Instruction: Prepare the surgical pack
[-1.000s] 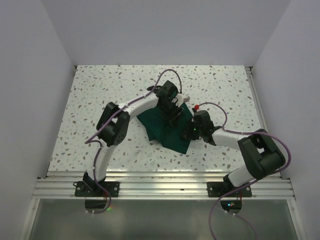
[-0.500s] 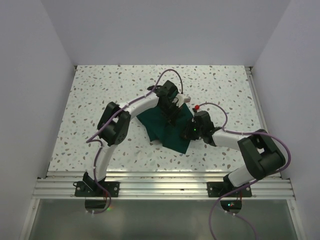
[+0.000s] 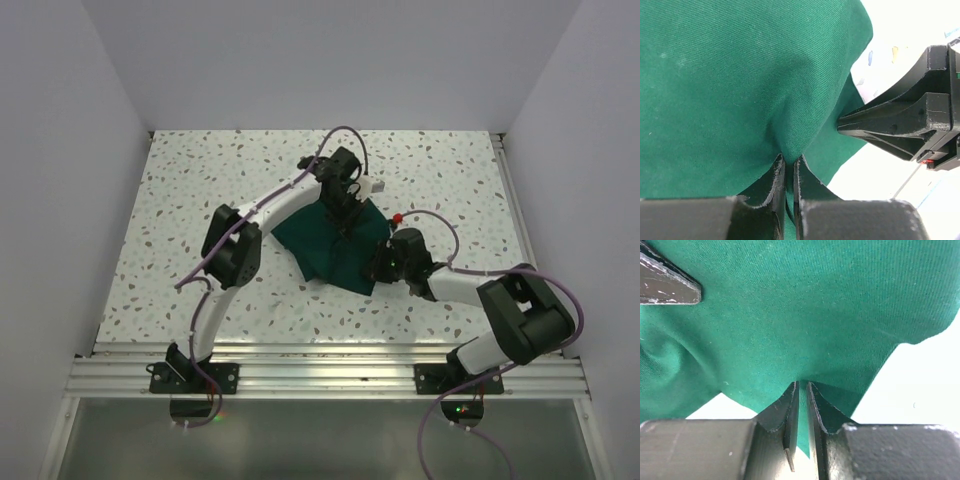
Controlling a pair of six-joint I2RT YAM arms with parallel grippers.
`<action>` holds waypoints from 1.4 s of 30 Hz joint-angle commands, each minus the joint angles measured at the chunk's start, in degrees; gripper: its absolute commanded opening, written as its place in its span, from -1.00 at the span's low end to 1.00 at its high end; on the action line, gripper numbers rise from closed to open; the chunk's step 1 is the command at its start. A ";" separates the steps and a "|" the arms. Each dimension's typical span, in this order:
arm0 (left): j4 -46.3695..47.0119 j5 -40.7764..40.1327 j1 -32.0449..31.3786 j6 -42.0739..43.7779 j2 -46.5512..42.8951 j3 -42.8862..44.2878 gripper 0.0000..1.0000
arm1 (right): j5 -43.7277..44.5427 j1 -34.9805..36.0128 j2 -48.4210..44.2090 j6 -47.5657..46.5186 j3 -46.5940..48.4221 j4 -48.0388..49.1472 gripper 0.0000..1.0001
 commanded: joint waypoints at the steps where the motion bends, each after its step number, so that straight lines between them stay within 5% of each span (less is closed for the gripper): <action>1: -3.41 -1.77 -0.66 -1.80 -1.50 3.33 -1.00 | 0.42 0.13 -1.63 0.00 -0.58 4.95 -0.68; 21: -4.56 -13.81 -4.70 -8.65 -3.35 10.71 -1.00 | 7.45 1.10 4.00 5.17 -2.08 18.48 -0.68; 42: -0.78 -14.69 -6.10 -9.18 -8.18 11.06 -1.00 | 7.71 1.28 15.33 15.46 3.55 31.48 -0.79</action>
